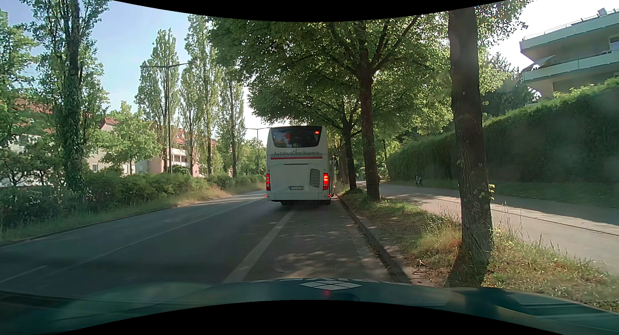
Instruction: Follow the waypoints while adhering to traffic rules and regulations
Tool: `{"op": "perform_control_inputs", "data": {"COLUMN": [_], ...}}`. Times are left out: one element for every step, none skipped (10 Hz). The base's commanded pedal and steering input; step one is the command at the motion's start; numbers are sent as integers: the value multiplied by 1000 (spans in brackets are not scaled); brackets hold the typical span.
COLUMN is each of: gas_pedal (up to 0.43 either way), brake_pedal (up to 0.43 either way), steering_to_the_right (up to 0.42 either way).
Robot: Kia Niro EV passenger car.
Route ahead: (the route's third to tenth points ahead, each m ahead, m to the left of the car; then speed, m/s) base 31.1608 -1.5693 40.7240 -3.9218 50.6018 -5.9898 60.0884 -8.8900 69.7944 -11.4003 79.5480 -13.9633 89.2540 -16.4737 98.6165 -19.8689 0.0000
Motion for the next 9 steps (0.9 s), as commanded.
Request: {"op": "perform_control_inputs", "data": {"gas_pedal": [0, 0, 0, 0, 0, 0, 0, 0, 0], "brake_pedal": [494, 494, 494, 494, 494, 494, 494, 494, 494], "steering_to_the_right": [-34, -34, -34, -34, -34, -35, -35, -35, -35]}}
